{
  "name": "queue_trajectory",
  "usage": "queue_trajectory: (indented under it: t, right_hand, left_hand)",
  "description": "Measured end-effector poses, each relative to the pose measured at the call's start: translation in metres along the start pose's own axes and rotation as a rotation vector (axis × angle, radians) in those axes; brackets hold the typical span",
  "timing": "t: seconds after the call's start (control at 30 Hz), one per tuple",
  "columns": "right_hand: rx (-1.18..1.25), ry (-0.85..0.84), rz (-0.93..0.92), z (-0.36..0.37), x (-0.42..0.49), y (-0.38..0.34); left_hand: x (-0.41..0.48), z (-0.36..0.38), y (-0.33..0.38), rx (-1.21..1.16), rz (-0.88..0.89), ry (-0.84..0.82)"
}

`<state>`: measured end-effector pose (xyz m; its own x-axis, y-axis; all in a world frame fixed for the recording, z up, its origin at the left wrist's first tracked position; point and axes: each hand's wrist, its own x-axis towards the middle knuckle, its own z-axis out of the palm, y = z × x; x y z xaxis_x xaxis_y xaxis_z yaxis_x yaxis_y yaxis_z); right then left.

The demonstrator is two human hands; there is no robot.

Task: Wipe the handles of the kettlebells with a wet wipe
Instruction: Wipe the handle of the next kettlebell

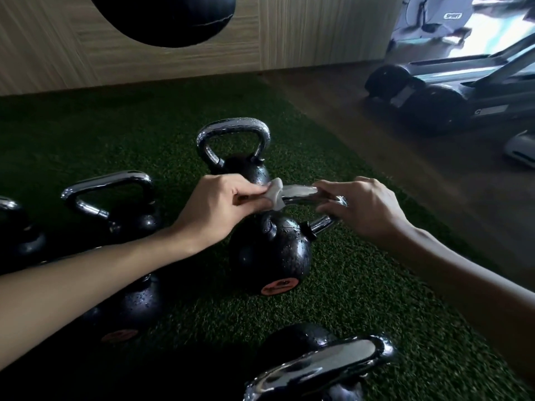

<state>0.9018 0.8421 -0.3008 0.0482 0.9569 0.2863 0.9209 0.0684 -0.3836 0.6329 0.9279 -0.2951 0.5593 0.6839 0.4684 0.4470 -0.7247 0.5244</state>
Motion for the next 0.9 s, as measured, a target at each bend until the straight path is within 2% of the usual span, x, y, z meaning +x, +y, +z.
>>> queue_trajectory:
  t: [0.17, 0.4, 0.63, 0.73, 0.9]
  right_hand:
    - [0.012, 0.031, 0.003, 0.001, 0.002, 0.003]
    - [0.007, 0.056, -0.054, 0.005, 0.004, -0.007]
    - [-0.153, 0.15, -0.023, 0.015, 0.004, -0.024]
    - [-0.048, 0.069, 0.016, 0.01, 0.01, -0.02]
    - [0.268, -0.255, 0.045, 0.002, 0.018, -0.002]
  left_hand:
    - [-0.034, 0.022, -0.016, -0.159, -0.191, 0.123]
    - [-0.051, 0.026, -0.01, -0.193, -0.303, 0.198]
    - [-0.06, 0.051, -0.028, -0.022, -0.512, 0.16]
    - [-0.056, 0.052, -0.028, -0.051, -0.591, 0.186]
    - [-0.067, 0.049, -0.033, -0.089, -0.713, 0.232]
